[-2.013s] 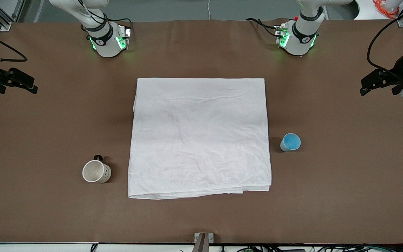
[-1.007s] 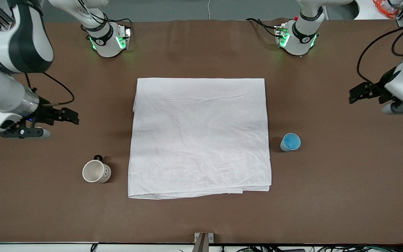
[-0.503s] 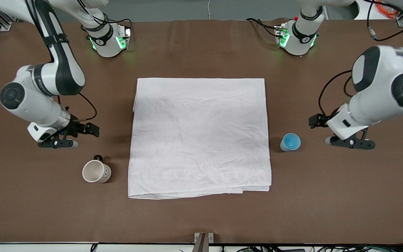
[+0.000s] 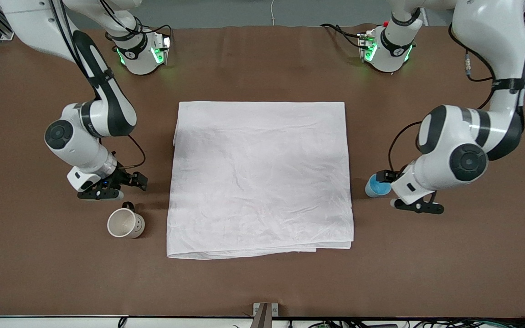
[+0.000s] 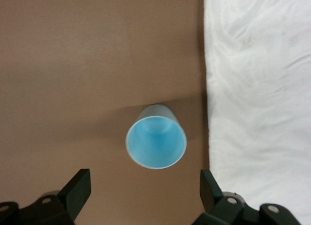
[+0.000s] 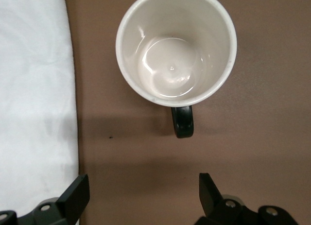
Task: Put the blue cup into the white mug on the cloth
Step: 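Reach the right gripper to the white mug while the left gripper grasps the cup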
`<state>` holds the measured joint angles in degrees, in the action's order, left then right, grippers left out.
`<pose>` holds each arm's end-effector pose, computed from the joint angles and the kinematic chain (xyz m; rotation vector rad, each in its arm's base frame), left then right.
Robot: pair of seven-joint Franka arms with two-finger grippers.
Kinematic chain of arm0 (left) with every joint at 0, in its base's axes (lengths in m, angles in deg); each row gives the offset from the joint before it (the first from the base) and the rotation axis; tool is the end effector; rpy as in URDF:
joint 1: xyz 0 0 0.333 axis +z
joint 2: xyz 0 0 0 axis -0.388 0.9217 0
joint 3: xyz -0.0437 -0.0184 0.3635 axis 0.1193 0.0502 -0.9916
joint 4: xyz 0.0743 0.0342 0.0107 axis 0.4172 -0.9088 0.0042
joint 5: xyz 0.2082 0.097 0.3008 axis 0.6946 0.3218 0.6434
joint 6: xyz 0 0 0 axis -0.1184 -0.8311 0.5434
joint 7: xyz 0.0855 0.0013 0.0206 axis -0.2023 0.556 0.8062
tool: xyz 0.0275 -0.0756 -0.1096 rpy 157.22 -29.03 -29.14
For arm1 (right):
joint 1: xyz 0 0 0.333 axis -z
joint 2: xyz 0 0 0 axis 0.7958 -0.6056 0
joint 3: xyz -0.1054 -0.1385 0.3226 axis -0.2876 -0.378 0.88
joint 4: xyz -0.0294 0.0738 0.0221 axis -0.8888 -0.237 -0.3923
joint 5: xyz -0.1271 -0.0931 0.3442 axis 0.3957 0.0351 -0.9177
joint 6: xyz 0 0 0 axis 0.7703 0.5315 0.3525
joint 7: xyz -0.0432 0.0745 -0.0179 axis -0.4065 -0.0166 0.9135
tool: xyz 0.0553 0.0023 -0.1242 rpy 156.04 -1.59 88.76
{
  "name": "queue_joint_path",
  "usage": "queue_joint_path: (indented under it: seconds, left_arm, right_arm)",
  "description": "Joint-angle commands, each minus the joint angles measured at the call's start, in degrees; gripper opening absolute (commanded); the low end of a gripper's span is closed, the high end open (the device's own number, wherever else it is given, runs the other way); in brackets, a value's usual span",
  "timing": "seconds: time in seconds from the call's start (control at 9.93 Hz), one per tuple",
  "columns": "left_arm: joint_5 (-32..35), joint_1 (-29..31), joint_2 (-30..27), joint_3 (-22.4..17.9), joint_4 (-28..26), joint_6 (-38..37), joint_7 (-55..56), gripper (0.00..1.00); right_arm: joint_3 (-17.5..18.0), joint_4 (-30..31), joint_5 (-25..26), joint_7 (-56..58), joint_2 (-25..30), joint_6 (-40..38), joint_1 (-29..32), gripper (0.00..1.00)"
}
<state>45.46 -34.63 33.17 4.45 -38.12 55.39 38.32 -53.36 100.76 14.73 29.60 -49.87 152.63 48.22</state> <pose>0.6363 -0.1589 0.3578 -3.1039 0.2166 0.2623 0.6016 0.0704 0.2761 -3.0709 0.0209 -0.2137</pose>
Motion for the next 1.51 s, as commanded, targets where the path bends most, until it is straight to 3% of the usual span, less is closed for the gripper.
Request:
queue_joint_path:
  seconds: [0.0,0.5,0.91,1.01,1.21,1.41]
  left_arm:
    - [0.2,-1.7,1.2,-0.1,-1.4,4.0,3.0,0.99]
    - [0.3,-4.3,4.4,-0.1,-5.4,9.7,7.8,0.99]
    - [0.3,-4.1,4.5,-0.1,-10.1,17.2,7.8,0.97]
    - [0.3,-4.2,4.5,-0.2,-10.1,17.3,7.8,0.87]
    - [0.3,-3.9,5.3,-0.2,-10.0,17.3,7.8,0.55]
    - [0.3,-3.4,5.5,-0.3,-10.0,17.3,7.9,0.23]
  right_arm:
    - [-0.1,-1.0,-1.1,-0.8,-4.0,5.4,-0.2,0.99]
    - [-0.4,-6.6,-0.7,-0.5,-7.7,5.4,0.3,0.99]
    - [-0.7,-7.5,-0.2,-0.2,-7.9,4.9,0.8,0.99]
    - [-1.3,-8.2,-0.2,-0.1,-7.9,3.4,0.7,0.99]
    - [-1.6,-10.7,1.0,-0.2,-7.9,-3.4,0.6,0.99]
    - [-1.5,-11.8,1.1,-0.3,-7.9,-5.5,0.4,0.99]
